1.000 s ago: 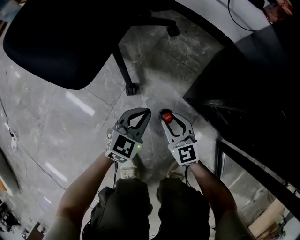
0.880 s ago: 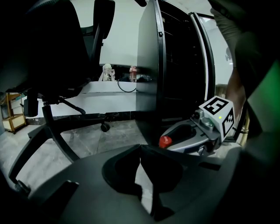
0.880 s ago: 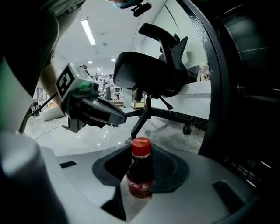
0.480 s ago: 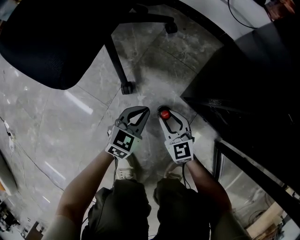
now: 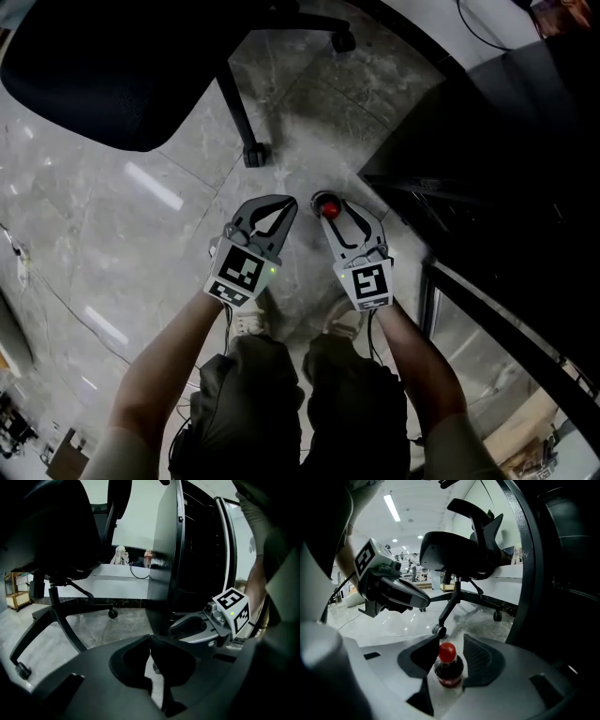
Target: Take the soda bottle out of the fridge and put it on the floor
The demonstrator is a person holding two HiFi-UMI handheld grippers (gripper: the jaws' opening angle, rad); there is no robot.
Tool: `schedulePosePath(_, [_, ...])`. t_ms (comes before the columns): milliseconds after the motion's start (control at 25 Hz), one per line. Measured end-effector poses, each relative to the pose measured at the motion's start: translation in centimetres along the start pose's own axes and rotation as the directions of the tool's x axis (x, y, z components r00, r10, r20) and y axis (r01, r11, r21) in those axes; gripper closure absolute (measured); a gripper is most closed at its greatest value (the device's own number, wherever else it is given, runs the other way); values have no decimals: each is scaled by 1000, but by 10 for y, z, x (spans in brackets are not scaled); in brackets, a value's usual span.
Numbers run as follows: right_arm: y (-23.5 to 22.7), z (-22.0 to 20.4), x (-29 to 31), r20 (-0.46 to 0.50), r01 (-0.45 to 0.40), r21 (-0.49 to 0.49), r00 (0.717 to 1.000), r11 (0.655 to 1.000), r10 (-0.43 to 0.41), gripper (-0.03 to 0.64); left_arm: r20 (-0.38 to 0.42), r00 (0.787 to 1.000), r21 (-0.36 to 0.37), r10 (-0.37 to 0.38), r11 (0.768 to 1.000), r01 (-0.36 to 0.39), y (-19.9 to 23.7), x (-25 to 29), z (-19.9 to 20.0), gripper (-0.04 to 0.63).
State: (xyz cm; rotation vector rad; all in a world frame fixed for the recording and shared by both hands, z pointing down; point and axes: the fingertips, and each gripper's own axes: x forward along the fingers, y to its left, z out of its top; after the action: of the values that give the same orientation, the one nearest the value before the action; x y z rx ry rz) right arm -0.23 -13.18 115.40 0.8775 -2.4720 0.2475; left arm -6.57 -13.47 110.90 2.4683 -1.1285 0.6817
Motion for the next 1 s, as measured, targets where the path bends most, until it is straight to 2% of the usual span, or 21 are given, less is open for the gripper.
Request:
schedulePosePath(160, [-7,24,-19,-21,7,18,1000,1000,-6,534,-22,1000,11,-15,1000,15,-6,-21,20,589])
schedulePosePath(280, [-9,52,-34,-26,14,29,1000,999,-13,560,-13,1000,-27,6,1000,-7,-3,-39,44,589])
schedulePosePath(520, [8,121,-71,-3,-31,-61,1000,998,31,575,-16,1000,-14,13,1000,-13,-8,-79,94,589])
schedulePosePath(760, [12,187,-115,15,-30,-26,999,999,30,606,6,996,-32,87,996,-86,-2,-124,149,589])
schedulePosePath(1000, [5,255,-168,48,1,40,999,999,-3,609,15,997,-49,82,996,-81,-15,-169,206,589])
